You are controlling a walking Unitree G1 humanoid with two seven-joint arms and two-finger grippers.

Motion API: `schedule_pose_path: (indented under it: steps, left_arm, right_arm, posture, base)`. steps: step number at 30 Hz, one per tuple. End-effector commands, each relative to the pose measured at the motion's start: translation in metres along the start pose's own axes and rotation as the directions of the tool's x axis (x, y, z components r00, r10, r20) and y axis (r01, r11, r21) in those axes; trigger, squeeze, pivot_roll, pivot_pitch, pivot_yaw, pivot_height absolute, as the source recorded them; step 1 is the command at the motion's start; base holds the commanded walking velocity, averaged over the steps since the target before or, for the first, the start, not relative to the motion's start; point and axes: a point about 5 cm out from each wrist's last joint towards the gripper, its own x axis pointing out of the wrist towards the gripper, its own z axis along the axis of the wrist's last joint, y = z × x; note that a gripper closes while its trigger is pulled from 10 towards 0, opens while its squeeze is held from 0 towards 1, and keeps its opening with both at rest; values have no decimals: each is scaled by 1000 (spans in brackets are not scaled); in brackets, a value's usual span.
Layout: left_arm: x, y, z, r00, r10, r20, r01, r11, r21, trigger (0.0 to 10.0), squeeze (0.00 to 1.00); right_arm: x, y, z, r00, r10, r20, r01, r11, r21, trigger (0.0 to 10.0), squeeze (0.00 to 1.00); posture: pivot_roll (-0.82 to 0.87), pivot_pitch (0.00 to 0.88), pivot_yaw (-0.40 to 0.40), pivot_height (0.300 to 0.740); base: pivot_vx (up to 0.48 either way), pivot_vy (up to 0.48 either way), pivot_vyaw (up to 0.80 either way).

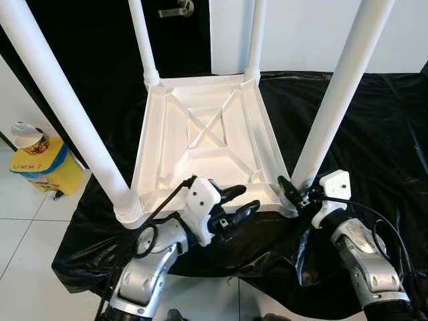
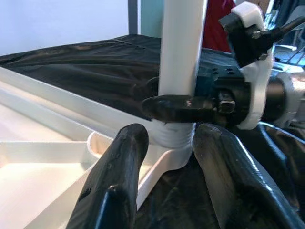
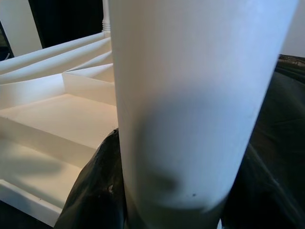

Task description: Building children table

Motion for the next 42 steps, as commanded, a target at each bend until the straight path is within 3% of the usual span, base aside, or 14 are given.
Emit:
schedule_pose_path:
  steps: [1, 4, 5, 12, 18, 19, 20, 22, 26, 32, 33, 34, 35, 42]
  left_arm:
    - [2, 4, -2, 994, 103, -23, -103, 995, -5, 10000, 0]
    - [7, 6, -5, 991, 126, -50, -127, 992, -11, 10000, 0]
    - [10, 8, -7, 986, 154, -58, -156, 988, -19, 10000, 0]
    - [14, 9, -6, 979, 202, -35, -202, 979, -9, 10000, 0]
    - [19, 4, -10, 987, 151, -52, -153, 987, -54, 10000, 0]
    - [20, 3, -13, 990, 129, -65, -133, 989, -68, 10000, 835]
    - [20, 1, -16, 992, 107, -73, -114, 990, -89, 10000, 1000]
    - [20, -1, -17, 993, 88, -75, -94, 992, -81, 10000, 1000]
    - [21, -3, -17, 993, 88, -73, -93, 993, -77, 10000, 1000]
    - [24, 0, -16, 987, 144, -71, -141, 989, 40, 10000, 1000]
    - [24, 1, -14, 984, 167, -60, -164, 985, 60, 10000, 0]
    - [24, 1, -14, 984, 167, -60, -164, 985, 60, 10000, 0]
    - [24, 1, -12, 982, 183, -46, -178, 980, 83, 10000, 0]
    - [25, 1, -10, 981, 189, -32, -184, 976, 120, 10000, 0]
  right_arm:
    - [2, 2, -7, 999, -18, -38, 18, 1000, 4, 0, 0]
    - [2, -2, -12, 992, -100, -79, 101, 995, 8, 0, 0]
    - [1, -1, -13, 986, -144, -90, 147, 988, 35, 9647, 0]
    - [0, 8, -17, 961, -254, -109, 262, 963, 63, 10000, 0]
    - [-1, 19, -24, 906, -400, -142, 410, 911, 53, 10000, 0]
    - [-2, 23, -25, 886, -439, -151, 451, 891, 53, 10000, 0]
    - [-3, 25, -25, 866, -475, -154, 486, 873, 45, 10000, 0]
    - [-3, 30, -25, 847, -505, -167, 519, 853, 48, 10000, 0]
    - [-3, 32, -24, 847, -504, -165, 517, 855, 43, 10000, 0]
    - [-5, 29, -24, 851, -501, -156, 512, 858, 35, 10000, 0]
    - [-5, 29, -21, 862, -488, -138, 497, 867, 35, 10000, 176]
    - [-5, 29, -21, 862, -488, -138, 497, 867, 35, 10000, 176]
    - [-5, 30, -19, 872, -474, -125, 482, 875, 41, 10000, 1000]
    - [-5, 25, -12, 898, -432, -76, 437, 898, 50, 10000, 1000]
  posture:
    - [-43, 38, -9, 740]
    - [-34, 31, -16, 740]
    - [-31, 26, -15, 740]
    - [-31, 15, -18, 740]
    - [-31, 5, -16, 740]
    - [-33, 5, -14, 740]
    - [-35, 3, -12, 740]
    - [-39, 6, -10, 740]
    - [-40, 7, -9, 740]
    - [-45, 6, -11, 740]
    - [-48, 6, -10, 740]
    - [-48, 6, -10, 740]
    - [-50, 4, -10, 740]
    - [-55, 1, -9, 740]
  base:
    - [0, 0, 0]
    - [0, 0, 0]
    - [0, 0, 0]
    - [0, 0, 0]
    - [0, 0, 0]
    - [0, 0, 0]
    - [0, 0, 0]
    - [0, 0, 0]
    - [0, 0, 0]
    - [0, 0, 0]
    - [0, 0, 0]
    - [0, 0, 0]
    - [0, 0, 0]
    - [0, 0, 0]
